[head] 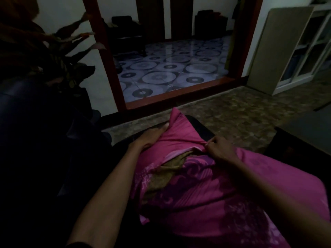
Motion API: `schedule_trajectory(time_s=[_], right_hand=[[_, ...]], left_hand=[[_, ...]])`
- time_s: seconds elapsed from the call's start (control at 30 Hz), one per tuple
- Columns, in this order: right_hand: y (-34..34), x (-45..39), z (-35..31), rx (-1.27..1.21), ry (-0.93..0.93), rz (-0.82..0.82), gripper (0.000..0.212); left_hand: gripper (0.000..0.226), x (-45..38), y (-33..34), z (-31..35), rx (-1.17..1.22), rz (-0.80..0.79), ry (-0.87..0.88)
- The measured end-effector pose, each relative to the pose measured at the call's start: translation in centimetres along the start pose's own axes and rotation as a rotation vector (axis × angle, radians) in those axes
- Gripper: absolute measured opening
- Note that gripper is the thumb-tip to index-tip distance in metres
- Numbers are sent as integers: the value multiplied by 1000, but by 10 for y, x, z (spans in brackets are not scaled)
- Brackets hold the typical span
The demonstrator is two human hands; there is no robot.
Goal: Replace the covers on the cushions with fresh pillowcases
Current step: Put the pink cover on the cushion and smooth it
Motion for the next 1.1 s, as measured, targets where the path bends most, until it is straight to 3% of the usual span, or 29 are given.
schedule_trajectory(time_s=[0.1,0.17,0.23,0.3,0.4,0.5,0.6,0.77,0.93,1.1], right_hand=[[1,-2,-4,32,28,-15,22],[-8,-1,-22,-51,-90,95,10],[-11,7,-52,-65,-348,187,26],[5,14,-72,4,-518,161,40],[23,21,-70,-47,-519,119,41],[14,35,-58,-143,-597,176,28],[2,48,-44,-183,-589,159,23],[8,50,-26,-206,-586,66,28],[12,51,-26,-262,-579,109,20],[16,38,-18,-464,-356,52,35]], left_hand=[[104,15,-3,4,36,-15,-9],[100,24,-8,13,49,-9,5],[93,31,-12,24,29,-32,17],[90,36,-18,36,44,-59,43],[56,43,-23,59,165,-158,144],[69,38,-37,55,205,-108,32],[56,37,-27,60,115,-172,-19],[26,34,-20,81,-206,-161,177],[26,20,-20,53,-178,91,265],[38,6,-14,11,-60,37,-46]])
Point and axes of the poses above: each hand's wrist, its own x-axis away from the middle knuckle, its own y-axis out of the palm, z = x × y, the point moved 9 cm from there along -x, towards the middle knuckle, and after that the axes turned 5 degrees about -z, right-handed, at the moved point
